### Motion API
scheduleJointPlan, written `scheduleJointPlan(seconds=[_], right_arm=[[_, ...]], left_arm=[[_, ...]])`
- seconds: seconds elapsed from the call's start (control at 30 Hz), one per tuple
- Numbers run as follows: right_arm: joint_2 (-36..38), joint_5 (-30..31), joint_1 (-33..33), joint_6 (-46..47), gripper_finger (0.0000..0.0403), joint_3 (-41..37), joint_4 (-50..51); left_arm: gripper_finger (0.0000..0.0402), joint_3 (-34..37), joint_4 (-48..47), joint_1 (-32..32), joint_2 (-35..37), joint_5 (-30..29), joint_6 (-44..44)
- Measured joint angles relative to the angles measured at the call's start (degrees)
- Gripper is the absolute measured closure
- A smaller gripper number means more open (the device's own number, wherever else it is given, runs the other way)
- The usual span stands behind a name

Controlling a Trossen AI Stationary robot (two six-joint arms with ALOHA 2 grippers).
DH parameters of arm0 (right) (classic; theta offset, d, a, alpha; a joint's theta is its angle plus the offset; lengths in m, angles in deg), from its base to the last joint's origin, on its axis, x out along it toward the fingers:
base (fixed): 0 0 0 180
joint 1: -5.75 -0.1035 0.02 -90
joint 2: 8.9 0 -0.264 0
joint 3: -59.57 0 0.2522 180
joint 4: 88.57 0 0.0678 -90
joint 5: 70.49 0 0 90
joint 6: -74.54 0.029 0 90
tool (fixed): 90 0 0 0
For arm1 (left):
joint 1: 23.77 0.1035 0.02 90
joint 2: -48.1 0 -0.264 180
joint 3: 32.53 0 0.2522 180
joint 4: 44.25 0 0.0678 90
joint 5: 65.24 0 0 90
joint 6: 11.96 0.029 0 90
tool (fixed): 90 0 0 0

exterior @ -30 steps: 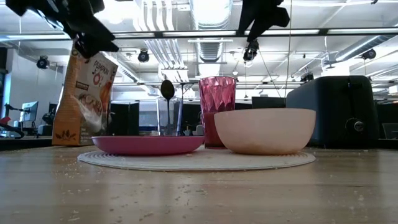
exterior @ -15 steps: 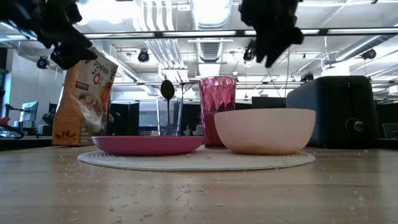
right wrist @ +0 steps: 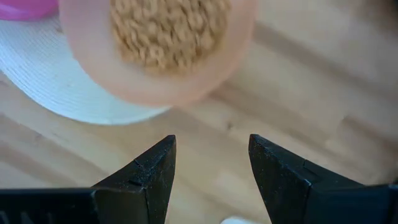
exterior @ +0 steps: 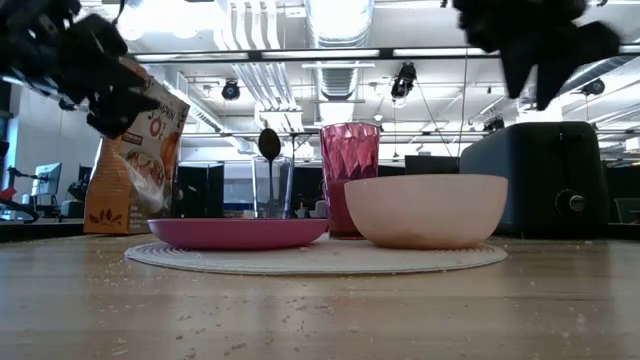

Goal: Arrange a breakfast setting
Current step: Put the apple to the top of the pink plate

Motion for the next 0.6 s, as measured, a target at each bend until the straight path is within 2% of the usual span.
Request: scheduleJointPlan(seconds=[0.2, 0.3, 0.6], right_arm=[[1.79, -0.21, -9.22, 16.35, 0.0211, -1.49, -0.38], [1.35, -0.97, -13.66, 23.23, 0.0211, -1.60, -0.43], [-2.03, -3.17, -24.52, 38.85, 0.0211, -1.69, -2.38]], left_arm=[[0.0232, 8.36, 9.85, 0.01, 0.60, 0.12, 0.01], [0.0232, 13.32, 19.22, 0.01, 0.53, 0.12, 0.00], [0.0232, 13.26, 23.99, -0.06, -0.26, -1.41, 5.52]])
